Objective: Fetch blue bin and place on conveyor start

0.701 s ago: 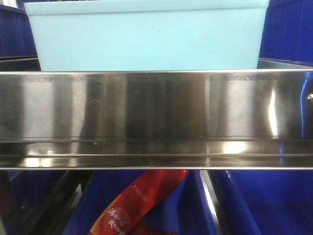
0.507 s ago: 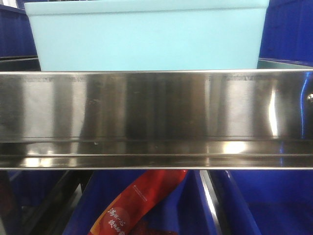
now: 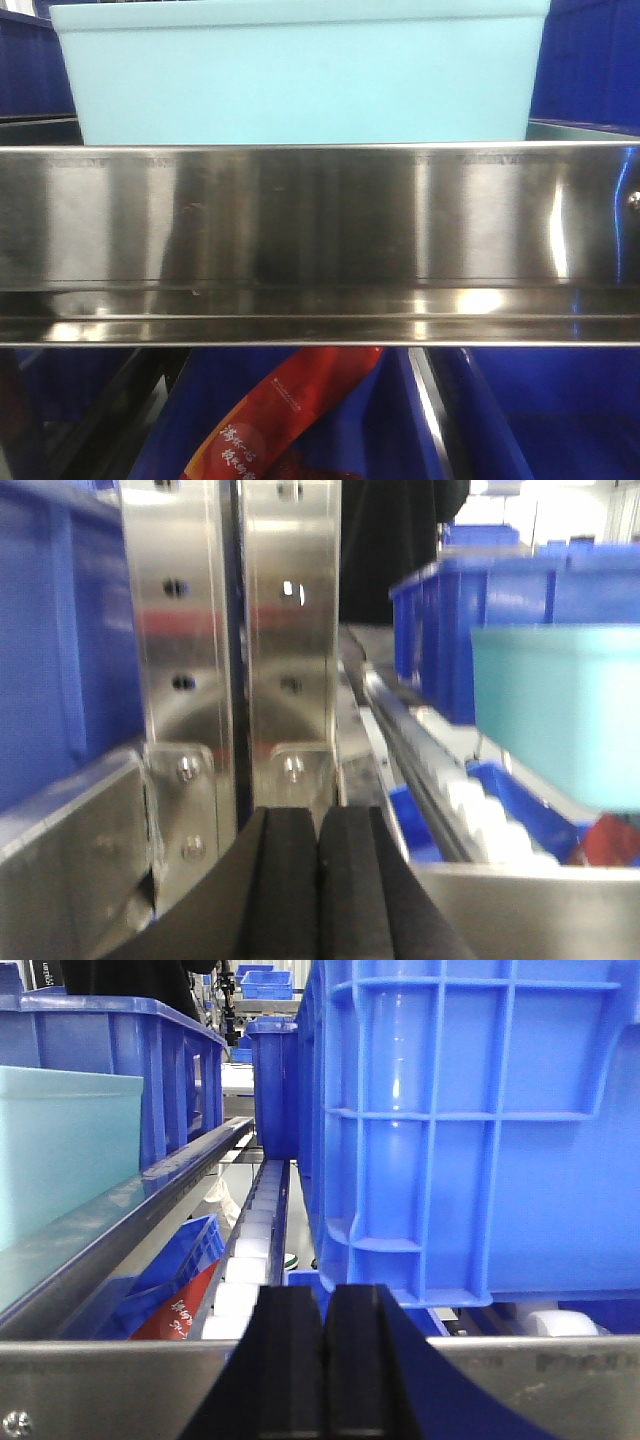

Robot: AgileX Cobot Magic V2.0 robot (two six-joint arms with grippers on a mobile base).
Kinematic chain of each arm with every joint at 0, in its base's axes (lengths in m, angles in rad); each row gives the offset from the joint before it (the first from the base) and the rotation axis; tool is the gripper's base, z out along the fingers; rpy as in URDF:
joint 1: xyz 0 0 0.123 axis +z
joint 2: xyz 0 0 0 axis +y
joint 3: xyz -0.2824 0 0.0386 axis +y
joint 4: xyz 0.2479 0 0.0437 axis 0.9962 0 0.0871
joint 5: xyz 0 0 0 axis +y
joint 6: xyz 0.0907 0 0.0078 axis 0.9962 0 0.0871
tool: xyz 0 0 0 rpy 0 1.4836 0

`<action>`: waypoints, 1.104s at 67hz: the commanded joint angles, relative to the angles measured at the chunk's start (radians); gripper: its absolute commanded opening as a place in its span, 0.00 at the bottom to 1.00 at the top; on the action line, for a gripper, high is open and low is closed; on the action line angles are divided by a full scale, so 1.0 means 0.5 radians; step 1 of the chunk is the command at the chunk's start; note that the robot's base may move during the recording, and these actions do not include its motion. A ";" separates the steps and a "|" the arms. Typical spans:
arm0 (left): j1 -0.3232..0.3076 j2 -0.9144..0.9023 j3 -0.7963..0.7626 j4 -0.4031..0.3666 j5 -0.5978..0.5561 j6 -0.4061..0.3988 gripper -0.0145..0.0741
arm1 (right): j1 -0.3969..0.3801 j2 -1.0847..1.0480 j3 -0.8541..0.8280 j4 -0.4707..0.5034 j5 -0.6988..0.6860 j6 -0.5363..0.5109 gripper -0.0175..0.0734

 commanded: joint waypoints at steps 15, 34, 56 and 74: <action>-0.014 -0.006 -0.006 -0.086 -0.099 0.005 0.04 | 0.001 -0.006 -0.003 -0.003 -0.263 -0.007 0.01; -0.014 -0.006 -0.349 -0.182 0.056 0.005 0.04 | 0.005 -0.006 -0.534 0.065 0.230 -0.003 0.01; -0.014 0.371 -1.107 -0.180 0.690 0.005 0.60 | 0.005 0.377 -1.151 0.152 0.558 -0.003 0.60; -0.173 0.676 -1.321 -0.188 0.826 0.005 0.67 | 0.029 0.679 -1.307 0.191 0.609 -0.280 0.78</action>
